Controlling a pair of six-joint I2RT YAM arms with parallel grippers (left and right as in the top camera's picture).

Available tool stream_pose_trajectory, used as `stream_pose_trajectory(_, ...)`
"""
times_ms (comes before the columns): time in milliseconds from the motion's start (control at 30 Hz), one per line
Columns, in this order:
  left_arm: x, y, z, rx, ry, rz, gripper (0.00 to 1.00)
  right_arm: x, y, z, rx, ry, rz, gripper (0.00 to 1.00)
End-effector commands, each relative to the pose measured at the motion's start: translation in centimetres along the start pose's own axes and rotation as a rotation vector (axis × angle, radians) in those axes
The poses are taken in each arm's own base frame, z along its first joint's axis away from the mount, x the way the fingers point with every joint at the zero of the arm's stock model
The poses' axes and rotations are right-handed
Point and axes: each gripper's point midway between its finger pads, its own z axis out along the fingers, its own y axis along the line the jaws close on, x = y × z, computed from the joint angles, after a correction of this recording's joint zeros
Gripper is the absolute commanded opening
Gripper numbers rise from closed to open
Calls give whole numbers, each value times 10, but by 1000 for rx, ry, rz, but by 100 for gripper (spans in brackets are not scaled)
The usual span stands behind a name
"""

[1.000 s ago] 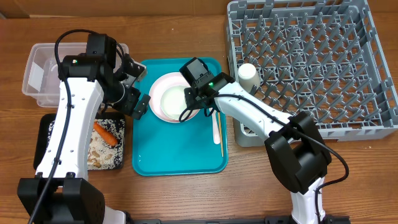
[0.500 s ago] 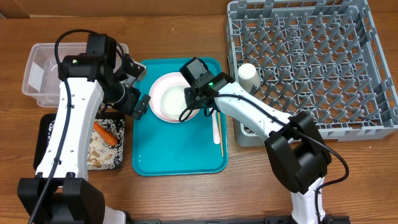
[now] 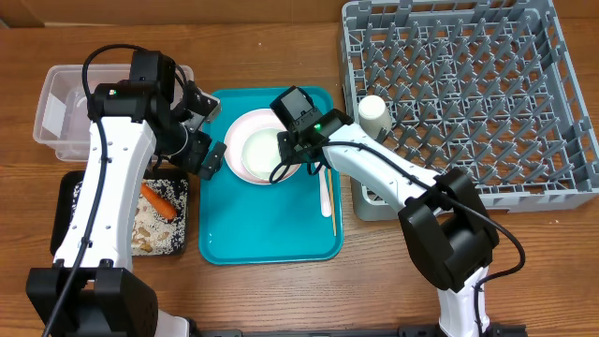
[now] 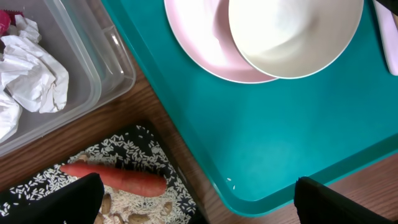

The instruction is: Sort waste into correct bins and load items into the dishwasher

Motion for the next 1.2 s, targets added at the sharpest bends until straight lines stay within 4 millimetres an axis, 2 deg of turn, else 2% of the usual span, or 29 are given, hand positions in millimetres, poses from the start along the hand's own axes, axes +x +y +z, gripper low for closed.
stream_pose_trajectory(0, -3, 3, -7, -14, -23, -2, 100, -20, 6, -21, -24, -65, 2, 14)
stream_pose_trajectory(1167, -3, 3, -7, -14, -23, -2, 100, -26, 8, -32, -35, -91, -26, 15)
